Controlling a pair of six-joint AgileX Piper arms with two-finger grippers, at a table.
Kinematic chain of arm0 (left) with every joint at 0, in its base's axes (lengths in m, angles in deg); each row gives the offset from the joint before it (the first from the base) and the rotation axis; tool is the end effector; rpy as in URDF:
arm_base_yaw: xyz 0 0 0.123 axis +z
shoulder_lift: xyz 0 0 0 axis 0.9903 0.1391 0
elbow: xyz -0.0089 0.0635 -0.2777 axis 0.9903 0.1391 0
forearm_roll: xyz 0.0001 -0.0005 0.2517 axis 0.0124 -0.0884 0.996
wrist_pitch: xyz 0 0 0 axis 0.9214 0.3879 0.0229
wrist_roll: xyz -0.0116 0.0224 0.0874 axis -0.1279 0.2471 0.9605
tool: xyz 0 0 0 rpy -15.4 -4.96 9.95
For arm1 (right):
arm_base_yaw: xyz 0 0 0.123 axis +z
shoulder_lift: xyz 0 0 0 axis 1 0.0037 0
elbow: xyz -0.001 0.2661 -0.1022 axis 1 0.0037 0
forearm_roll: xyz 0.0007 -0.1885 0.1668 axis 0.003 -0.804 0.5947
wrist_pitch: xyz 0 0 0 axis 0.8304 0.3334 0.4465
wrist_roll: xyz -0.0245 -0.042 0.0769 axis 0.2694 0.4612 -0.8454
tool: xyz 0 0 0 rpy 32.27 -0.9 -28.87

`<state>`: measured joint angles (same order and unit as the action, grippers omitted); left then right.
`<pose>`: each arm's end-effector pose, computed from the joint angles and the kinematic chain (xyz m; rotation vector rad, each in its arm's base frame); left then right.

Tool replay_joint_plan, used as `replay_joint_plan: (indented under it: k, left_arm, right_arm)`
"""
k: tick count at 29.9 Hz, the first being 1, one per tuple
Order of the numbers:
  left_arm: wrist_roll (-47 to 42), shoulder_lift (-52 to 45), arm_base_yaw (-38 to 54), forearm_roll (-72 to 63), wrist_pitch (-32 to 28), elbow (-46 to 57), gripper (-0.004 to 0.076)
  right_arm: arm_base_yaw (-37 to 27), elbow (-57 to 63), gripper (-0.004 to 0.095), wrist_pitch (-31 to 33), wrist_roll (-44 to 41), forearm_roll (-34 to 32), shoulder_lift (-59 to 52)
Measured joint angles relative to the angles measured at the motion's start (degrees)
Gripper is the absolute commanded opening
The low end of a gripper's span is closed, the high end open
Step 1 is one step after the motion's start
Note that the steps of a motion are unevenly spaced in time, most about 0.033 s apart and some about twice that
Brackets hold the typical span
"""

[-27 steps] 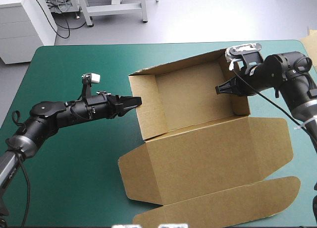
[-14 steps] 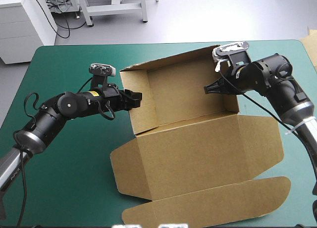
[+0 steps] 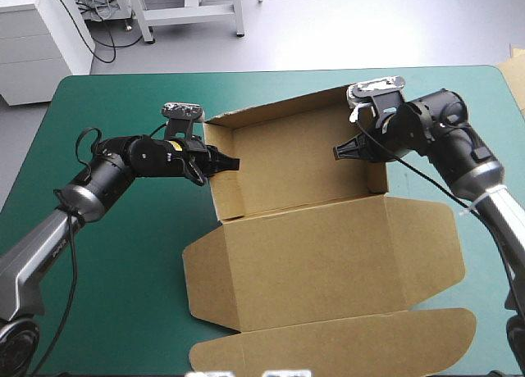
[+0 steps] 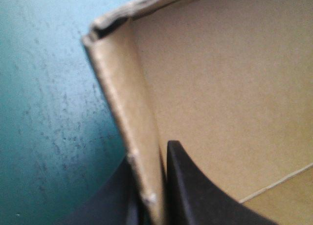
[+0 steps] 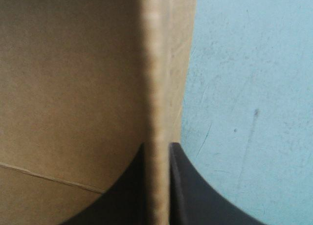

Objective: Fold the box

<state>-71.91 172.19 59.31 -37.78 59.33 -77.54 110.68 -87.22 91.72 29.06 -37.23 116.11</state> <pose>0.3035 -0.1506 0.3226 0.3109 2.4001 -0.5866 0.3037 0.1107 0.3876 -0.3437 2.5061 0.1080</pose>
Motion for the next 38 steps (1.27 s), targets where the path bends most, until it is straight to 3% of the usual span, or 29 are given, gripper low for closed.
replay_joint_plan:
  k: [13, 24, 38]
  left_arm:
    - [-19.5, 9.3, -2.5, 22.9, 14.5, -10.6, -0.0008]
    - [-21.6, 17.1, -2.9, 24.5, 14.5, -15.4, -0.0008]
    - [-21.9, 22.7, -2.8, 25.5, 12.4, -18.1, 0.0024]
  right_arm:
    - [0.9, -4.4, -0.0010, 1.9, -1.2, 2.8, 13.1]
    - [0.9, -12.3, -0.0012, 5.2, -1.4, -1.0, 22.7]
    - [-0.2, -14.2, 0.0020, 4.0, 0.7, -0.9, 29.1]
